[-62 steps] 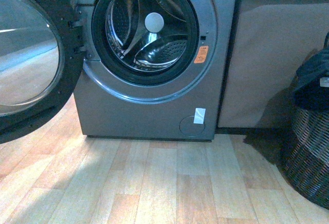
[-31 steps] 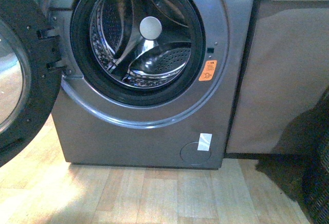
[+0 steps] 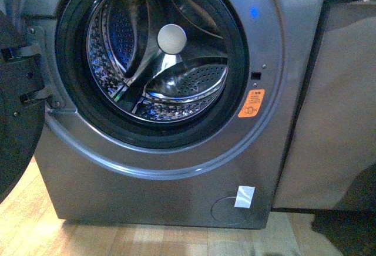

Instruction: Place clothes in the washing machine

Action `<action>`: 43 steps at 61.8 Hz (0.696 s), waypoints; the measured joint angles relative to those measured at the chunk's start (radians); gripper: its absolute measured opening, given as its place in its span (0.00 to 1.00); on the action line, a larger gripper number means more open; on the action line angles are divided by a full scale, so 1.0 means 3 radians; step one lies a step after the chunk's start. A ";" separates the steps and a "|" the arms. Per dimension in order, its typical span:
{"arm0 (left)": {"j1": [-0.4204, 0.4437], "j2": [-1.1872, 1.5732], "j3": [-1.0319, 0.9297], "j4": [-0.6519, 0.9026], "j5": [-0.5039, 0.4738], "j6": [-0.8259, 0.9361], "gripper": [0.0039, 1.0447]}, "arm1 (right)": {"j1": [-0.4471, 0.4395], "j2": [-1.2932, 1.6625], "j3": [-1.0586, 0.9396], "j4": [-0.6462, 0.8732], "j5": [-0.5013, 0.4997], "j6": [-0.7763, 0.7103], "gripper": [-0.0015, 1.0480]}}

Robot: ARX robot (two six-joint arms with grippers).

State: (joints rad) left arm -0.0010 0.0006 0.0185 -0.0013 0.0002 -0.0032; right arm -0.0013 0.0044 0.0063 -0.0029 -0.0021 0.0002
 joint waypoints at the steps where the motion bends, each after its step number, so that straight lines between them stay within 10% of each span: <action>1: 0.0000 0.0000 0.0000 0.0000 0.0000 0.0000 0.94 | 0.0000 0.0000 0.0000 0.0000 0.0001 0.0000 0.93; 43: 0.0000 0.0005 0.0000 0.0000 -0.0001 -0.0001 0.94 | 0.0000 0.0000 0.0000 -0.0001 0.0003 0.0000 0.93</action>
State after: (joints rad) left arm -0.0010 0.0021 0.0185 -0.0013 -0.0002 -0.0036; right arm -0.0013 0.0044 0.0063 -0.0032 -0.0013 0.0002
